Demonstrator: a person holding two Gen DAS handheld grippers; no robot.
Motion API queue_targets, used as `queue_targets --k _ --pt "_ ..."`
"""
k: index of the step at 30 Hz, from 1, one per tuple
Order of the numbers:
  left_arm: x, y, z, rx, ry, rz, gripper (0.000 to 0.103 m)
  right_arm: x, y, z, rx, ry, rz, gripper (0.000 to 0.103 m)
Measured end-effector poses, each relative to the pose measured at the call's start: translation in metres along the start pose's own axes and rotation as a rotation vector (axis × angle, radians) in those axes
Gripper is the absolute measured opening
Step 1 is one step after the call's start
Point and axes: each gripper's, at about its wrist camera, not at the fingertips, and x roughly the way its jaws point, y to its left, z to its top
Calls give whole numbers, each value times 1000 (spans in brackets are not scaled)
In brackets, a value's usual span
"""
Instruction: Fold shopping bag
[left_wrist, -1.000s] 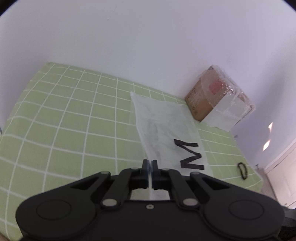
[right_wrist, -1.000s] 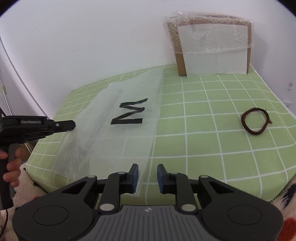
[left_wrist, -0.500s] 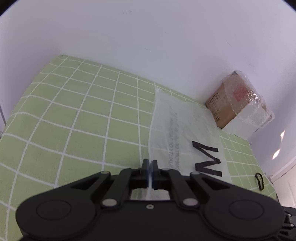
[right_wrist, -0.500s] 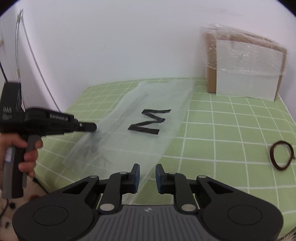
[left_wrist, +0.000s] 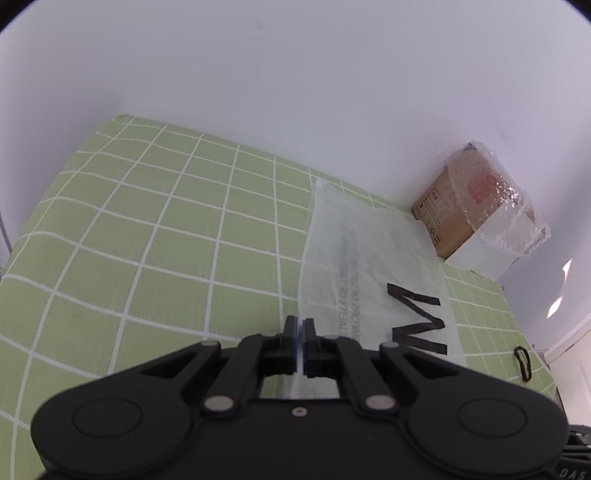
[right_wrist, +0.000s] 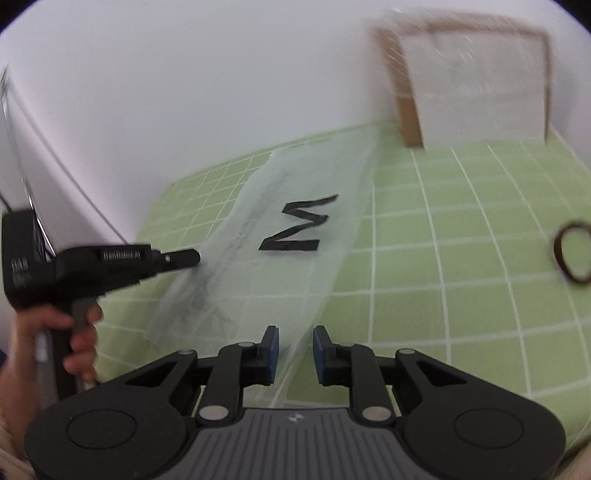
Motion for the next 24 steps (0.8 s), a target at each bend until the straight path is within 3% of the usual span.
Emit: queue_targets --k 8,14,19,22,24 --pt "-1 -4 -2 5 -10 14 2 -2 -6 -3 119 7 32 22" --pt "-4 -7 -5 19 0 17 2 1 -12 0 199 9 27 4" --pt "-9 -10 -7 40 43 -2 8 -7 -39 1 363 6 70 2" --pt "-21 -25 -15 124 39 14 15 -15 -51 4 375 -4 48 2" --pt "-33 -48 -26 267 24 19 14 -20 -57 6 374 -4 32 2"
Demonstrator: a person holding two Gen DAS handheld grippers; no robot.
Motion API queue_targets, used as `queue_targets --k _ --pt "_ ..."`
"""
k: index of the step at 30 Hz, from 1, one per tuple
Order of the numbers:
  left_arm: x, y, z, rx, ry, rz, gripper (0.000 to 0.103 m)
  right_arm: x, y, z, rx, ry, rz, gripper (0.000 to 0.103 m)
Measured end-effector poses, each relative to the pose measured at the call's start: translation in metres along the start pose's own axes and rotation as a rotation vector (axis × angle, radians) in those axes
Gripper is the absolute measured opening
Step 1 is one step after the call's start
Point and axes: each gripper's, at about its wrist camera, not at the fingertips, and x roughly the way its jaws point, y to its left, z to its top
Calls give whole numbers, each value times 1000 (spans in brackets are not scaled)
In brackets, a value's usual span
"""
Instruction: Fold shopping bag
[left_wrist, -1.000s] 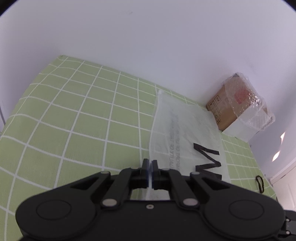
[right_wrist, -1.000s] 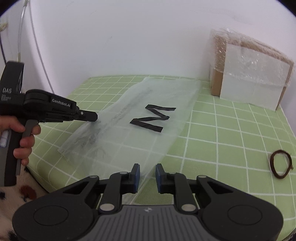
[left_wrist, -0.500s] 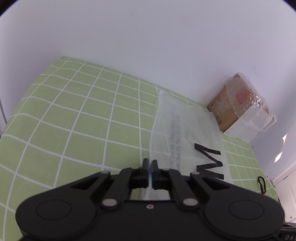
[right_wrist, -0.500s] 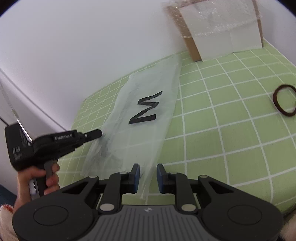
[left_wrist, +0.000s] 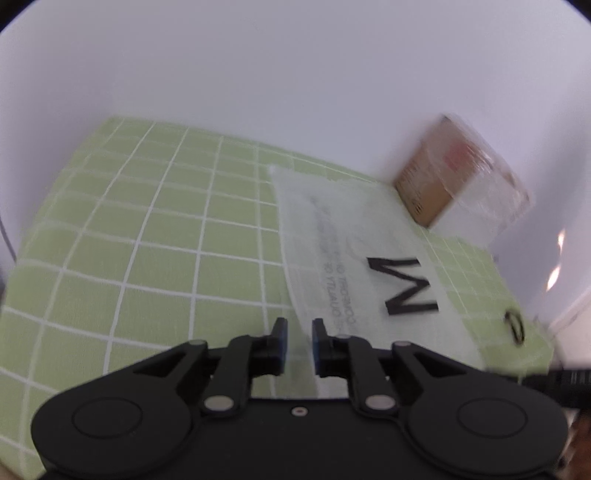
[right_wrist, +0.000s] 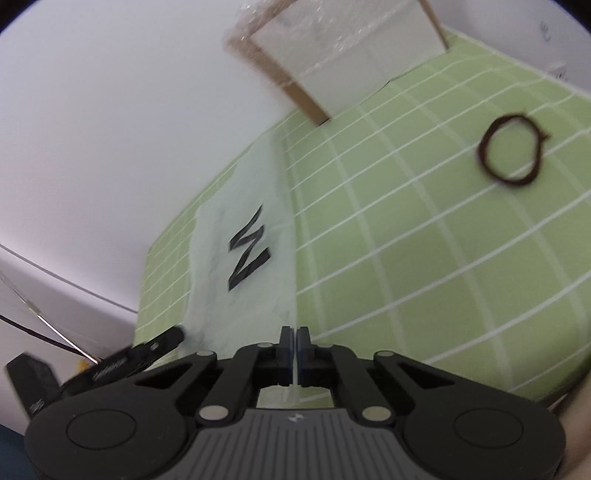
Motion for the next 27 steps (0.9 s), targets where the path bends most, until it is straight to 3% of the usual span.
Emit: queue_targets --k 3,6,9,21,23,27 --pt "-11 -35 -8 217 4 -42 15 -5 -7 5 1 -6 -16 2" --pt "-8 -55 -16 308 25 -115 15 -7 -14 8 26 -6 -13 2" --pt "5 -56 -19 285 62 -175 15 -7 -18 7 44 -6 -8 2" --pt "20 -31 -7 113 99 -216 11 -13 -17 4 -15 35 24 9" --pt "20 -30 -6 105 104 -212 11 -16 -19 1 -9 50 39 23" --pt "21 -27 -3 89 119 -220 11 -22 -19 -8 -76 74 73 29"
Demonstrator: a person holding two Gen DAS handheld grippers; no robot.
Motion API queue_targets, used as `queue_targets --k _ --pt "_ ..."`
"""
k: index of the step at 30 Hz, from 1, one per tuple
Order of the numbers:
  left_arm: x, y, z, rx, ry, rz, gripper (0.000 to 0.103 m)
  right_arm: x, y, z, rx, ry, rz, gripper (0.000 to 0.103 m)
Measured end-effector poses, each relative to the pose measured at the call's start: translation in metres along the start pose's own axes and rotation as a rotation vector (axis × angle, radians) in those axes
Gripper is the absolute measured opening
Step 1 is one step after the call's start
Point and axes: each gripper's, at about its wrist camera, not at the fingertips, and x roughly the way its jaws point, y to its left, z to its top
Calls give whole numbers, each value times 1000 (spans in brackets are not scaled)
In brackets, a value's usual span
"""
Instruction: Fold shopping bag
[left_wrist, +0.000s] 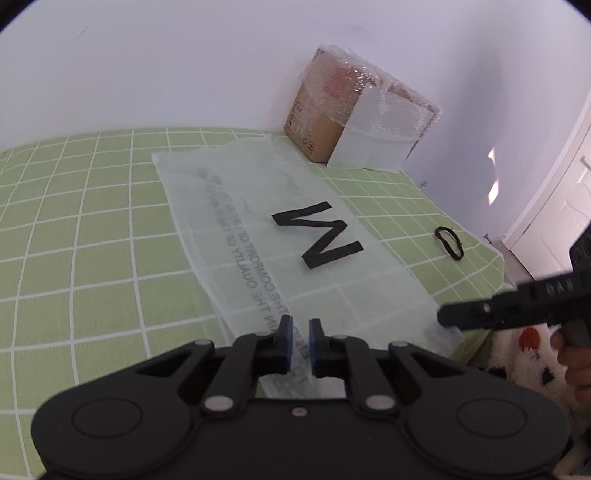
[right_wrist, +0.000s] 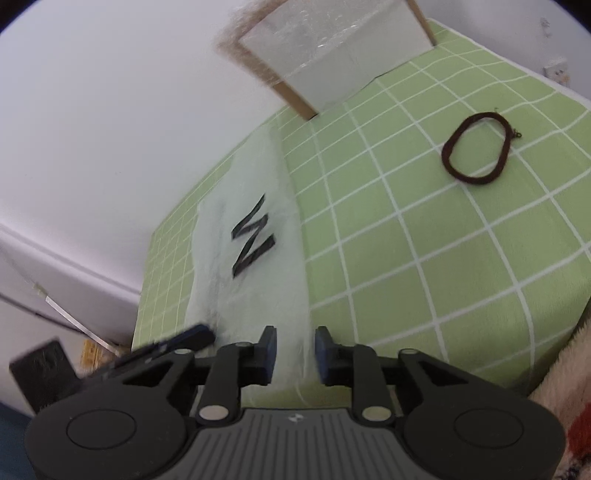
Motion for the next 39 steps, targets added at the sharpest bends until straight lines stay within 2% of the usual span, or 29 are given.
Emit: queue_targets --k 2,6,8,11,13,19,23,29,32,36,39 --pt "1 2 2 -5 9 -10 10 -3 5 -3 -89 11 0 32" --pt "2 9 6 -24 34 -27 7 -13 28 -4 -432 -16 -148 40" --pt "3 12 7 -48 44 -35 6 -14 37 -5 -647 -43 -209 41" --pt "4 15 9 -79 54 -40 5 -7 37 -6 -884 -23 -263 41" --pt "4 14 9 -90 57 -36 5 -4 33 -8 -998 -16 -264 41" --pt "5 14 11 -100 68 -34 5 -2 32 -17 -1218 21 -212 40" --pt "6 16 11 -114 72 -39 5 7 36 -21 -1275 2 -167 41" --pt "6 16 11 -115 72 -37 5 15 42 -26 -1234 -53 -114 41" --pt "6 17 11 -113 78 -41 5 17 45 -35 -1276 -136 -146 44" --pt "6 16 12 -107 83 -40 5 18 48 -39 -1353 -191 -173 50" --pt "6 16 11 -112 82 -39 5 19 48 -29 -1268 -193 -160 50"
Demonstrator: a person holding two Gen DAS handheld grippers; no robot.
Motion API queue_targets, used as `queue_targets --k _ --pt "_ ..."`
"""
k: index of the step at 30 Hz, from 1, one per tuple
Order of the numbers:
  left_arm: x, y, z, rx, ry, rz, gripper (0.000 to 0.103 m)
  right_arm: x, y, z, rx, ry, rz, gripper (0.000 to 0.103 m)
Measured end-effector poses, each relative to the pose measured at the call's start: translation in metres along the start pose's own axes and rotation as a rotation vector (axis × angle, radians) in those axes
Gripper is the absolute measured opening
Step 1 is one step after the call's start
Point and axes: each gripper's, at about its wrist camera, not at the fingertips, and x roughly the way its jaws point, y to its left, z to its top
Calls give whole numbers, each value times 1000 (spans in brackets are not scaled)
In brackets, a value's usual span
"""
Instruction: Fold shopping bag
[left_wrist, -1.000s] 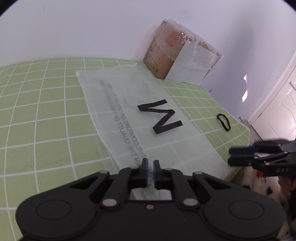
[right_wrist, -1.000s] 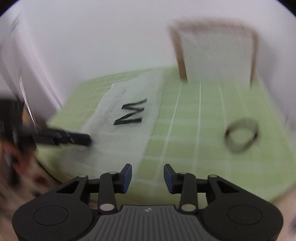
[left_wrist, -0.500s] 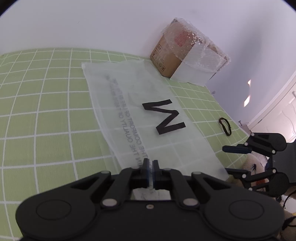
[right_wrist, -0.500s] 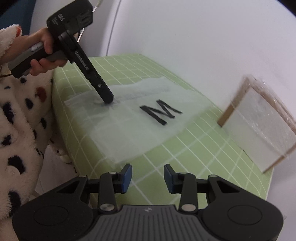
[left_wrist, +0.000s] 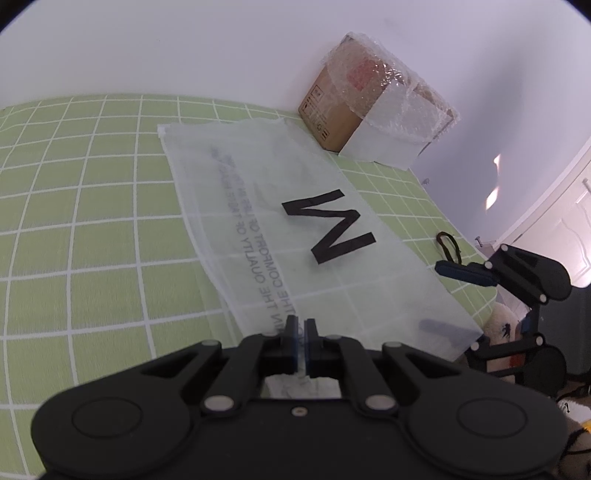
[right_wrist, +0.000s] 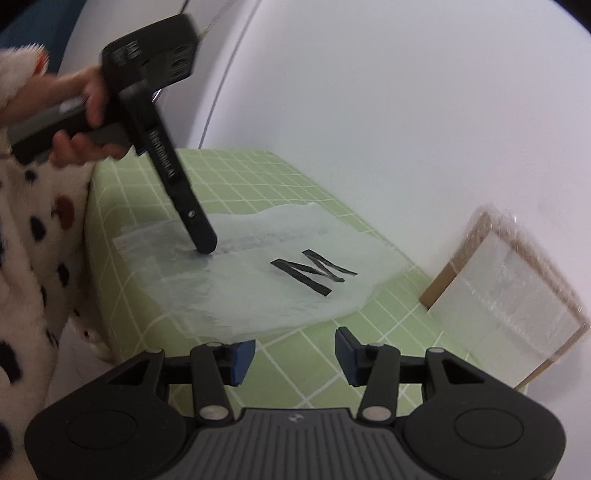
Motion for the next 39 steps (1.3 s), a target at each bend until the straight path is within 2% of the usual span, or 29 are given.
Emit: queue_targets --k 4,9,18,24,27,29,33,34,39 --pt "0 0 -1 -6 -1 1 5 2 -6 2 99 0 -10 50" --pt "0 -2 1 4 12 6 5 3 0 2 103 -9 -28 57" --pt "1 -2 2 -4 27 14 5 -4 17 0 -86 -66 -56 62" --pt "2 -3 5 0 40 14 5 -10 33 -6 -324 -125 -33 59" --pt "3 0 7 -10 46 -3 5 -7 34 -8 -344 -120 5 49" --pt "3 4 8 -29 52 -22 5 -4 33 -8 -336 -109 23 33" --pt "4 4 9 -29 55 -27 5 1 31 -8 -315 -100 37 26" --pt "4 3 9 -27 55 -27 5 1 30 -7 -300 -97 49 21" --pt "5 4 9 -33 56 -32 5 3 22 -6 -217 -67 109 15"
